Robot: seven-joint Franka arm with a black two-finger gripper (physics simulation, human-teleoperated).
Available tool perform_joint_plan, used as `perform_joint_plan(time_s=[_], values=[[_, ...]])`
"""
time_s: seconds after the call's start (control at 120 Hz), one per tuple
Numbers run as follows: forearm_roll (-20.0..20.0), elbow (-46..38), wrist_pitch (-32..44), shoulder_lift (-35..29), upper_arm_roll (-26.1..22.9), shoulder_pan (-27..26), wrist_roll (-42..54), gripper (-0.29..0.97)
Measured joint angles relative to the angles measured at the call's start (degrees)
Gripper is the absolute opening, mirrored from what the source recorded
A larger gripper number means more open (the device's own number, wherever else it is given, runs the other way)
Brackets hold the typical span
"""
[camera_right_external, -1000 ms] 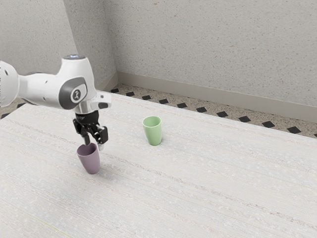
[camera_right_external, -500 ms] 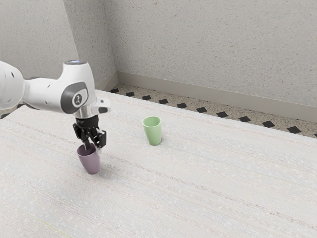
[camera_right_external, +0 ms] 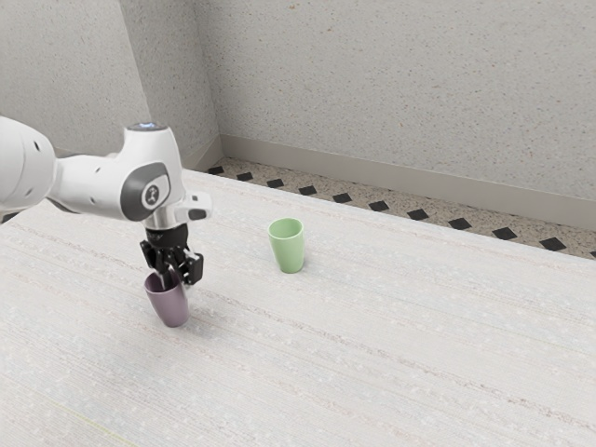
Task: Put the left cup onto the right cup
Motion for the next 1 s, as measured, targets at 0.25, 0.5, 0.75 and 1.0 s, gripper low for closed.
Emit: perform_joint_plan(time_s=[0.25,0.5,0.75,1.0], values=[[-0.1,0.0,0.2,0.3,0.0,0.0,0.0,0.05],[-1.1,-0.3,0.2,0.3,0.0,0.0,0.1,-0.07],[-1.3,-0.4,0.1,0.0,0.0,0.0,-0.1,-0.1],[-1.4,-0.4,-0.5,-0.8,0.1,0.0,-0.1,-0.09]])
